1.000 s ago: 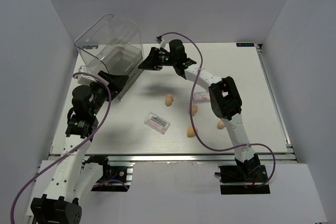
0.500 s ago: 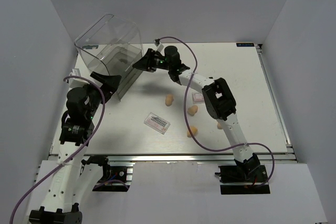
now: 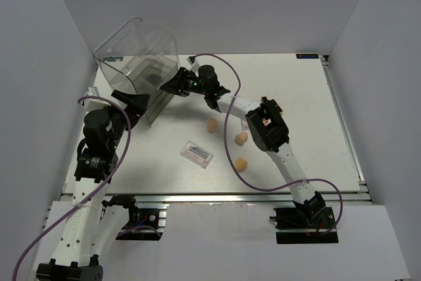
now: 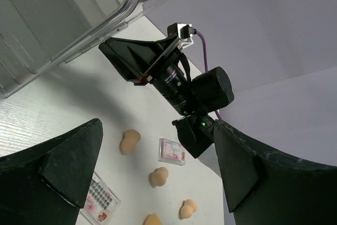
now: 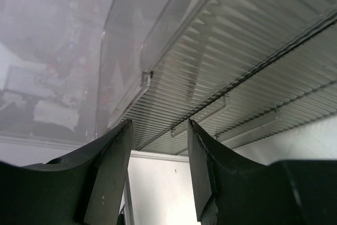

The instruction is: Organize the makeup

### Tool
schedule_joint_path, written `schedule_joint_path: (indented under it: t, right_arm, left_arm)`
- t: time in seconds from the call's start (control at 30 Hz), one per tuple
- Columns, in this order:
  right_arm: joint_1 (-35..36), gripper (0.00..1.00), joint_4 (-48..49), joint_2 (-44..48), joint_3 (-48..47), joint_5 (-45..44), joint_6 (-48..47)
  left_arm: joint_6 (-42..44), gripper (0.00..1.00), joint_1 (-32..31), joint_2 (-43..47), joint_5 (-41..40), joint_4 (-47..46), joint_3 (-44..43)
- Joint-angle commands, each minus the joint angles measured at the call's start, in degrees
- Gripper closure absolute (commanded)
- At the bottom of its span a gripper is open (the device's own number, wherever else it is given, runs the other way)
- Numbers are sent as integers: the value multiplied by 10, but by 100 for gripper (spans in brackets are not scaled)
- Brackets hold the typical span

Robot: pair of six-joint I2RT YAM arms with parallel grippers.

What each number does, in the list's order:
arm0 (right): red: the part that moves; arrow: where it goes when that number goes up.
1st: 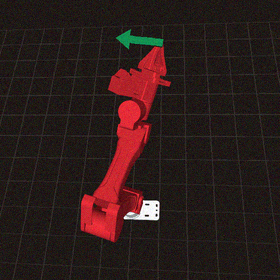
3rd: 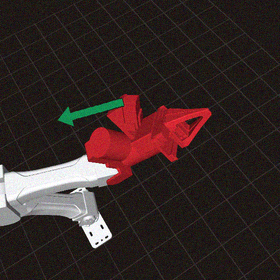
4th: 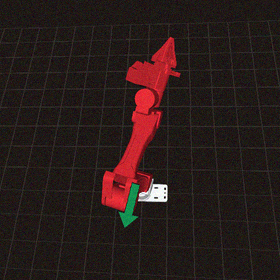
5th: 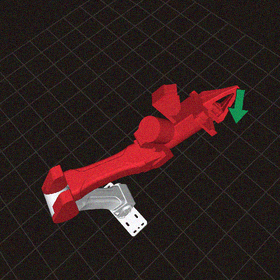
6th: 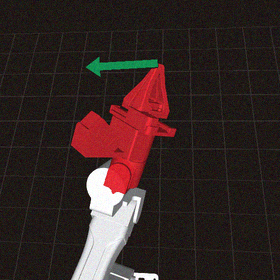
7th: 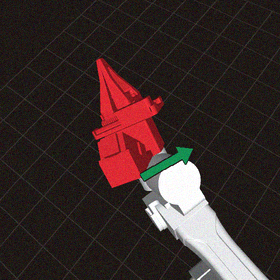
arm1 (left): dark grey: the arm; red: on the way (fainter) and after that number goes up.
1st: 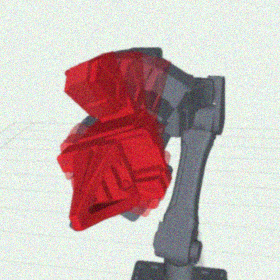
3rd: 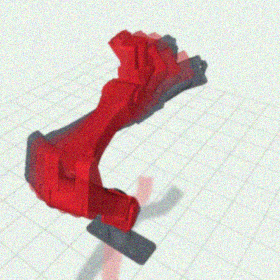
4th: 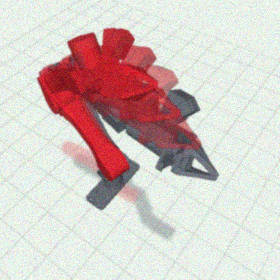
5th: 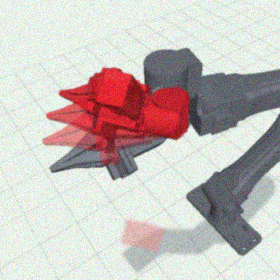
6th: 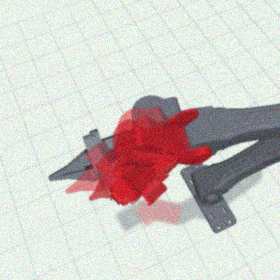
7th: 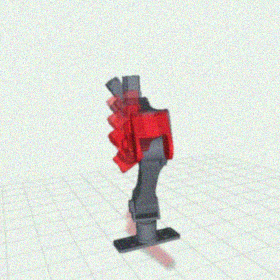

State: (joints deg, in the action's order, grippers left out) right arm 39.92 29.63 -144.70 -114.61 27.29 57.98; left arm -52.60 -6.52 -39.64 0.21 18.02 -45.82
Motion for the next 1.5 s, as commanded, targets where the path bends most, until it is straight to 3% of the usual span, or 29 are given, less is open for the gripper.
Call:
schedule_joint_path:
  t: [0.0,0.53,0.8,1.2,1.3,1.47]
  right_arm:
    - [5,49,39,-7,-34,-23,12]
    - [-3,52,132,28,17,60,23]
    - [1,45,77,5,-46,14,21]
    - [9,49,53,-23,-92,-36,35]
    - [10,53,56,-23,-84,-36,40]
    - [8,73,70,-22,-84,-40,40]
  left_arm:
    - [0,5,2,2,-4,6,-17]
    - [-13,5,2,25,-11,12,-7]
    - [-14,5,2,17,-3,3,2]
    - [-10,5,2,-11,27,-4,-4]
    - [-9,5,2,-14,28,-2,-8]
    - [-13,5,2,-11,28,-1,-8]
